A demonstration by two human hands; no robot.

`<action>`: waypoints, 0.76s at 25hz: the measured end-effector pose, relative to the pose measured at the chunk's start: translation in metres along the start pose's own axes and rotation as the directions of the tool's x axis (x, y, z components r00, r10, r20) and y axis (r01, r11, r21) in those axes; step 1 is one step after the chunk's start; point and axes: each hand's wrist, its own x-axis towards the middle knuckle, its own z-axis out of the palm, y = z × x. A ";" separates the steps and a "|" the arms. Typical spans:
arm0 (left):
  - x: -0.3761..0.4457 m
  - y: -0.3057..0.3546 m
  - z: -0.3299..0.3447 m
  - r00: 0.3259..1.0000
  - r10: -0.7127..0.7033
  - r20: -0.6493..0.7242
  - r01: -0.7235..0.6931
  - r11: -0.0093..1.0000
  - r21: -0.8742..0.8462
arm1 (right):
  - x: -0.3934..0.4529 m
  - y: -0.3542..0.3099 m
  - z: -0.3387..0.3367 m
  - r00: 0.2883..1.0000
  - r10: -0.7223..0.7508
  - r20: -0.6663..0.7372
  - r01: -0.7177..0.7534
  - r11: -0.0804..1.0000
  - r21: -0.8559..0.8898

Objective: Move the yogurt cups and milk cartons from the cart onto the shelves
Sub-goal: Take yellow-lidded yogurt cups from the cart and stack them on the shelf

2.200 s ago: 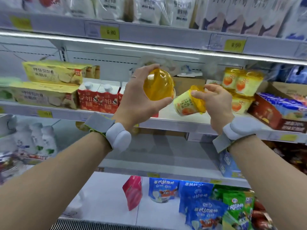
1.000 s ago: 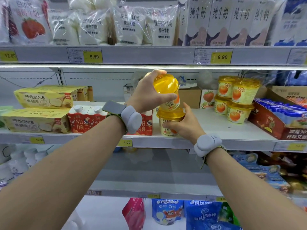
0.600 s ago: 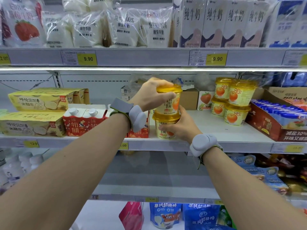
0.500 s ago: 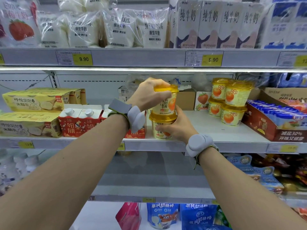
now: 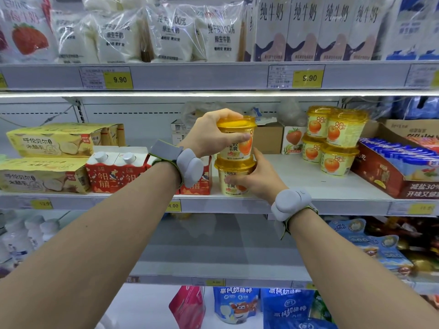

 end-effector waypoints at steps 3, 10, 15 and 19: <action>0.001 -0.003 -0.002 0.999 -0.026 -0.026 0.025 0.999 -0.044 | -0.001 0.000 0.000 1.000 -0.010 0.004 0.010 1.000 -0.002; 0.002 -0.007 -0.002 0.993 -0.118 -0.013 0.118 0.993 0.003 | -0.003 -0.004 0.004 0.999 -0.031 -0.018 0.030 1.000 -0.007; 0.005 -0.007 -0.004 0.992 -0.126 -0.014 0.126 0.991 0.034 | -0.004 -0.004 0.004 0.999 -0.036 -0.018 0.036 0.999 0.015; 0.004 -0.010 -0.004 0.991 -0.136 -0.001 0.136 0.991 0.010 | -0.004 -0.002 0.005 0.999 -0.033 0.005 0.032 0.999 0.033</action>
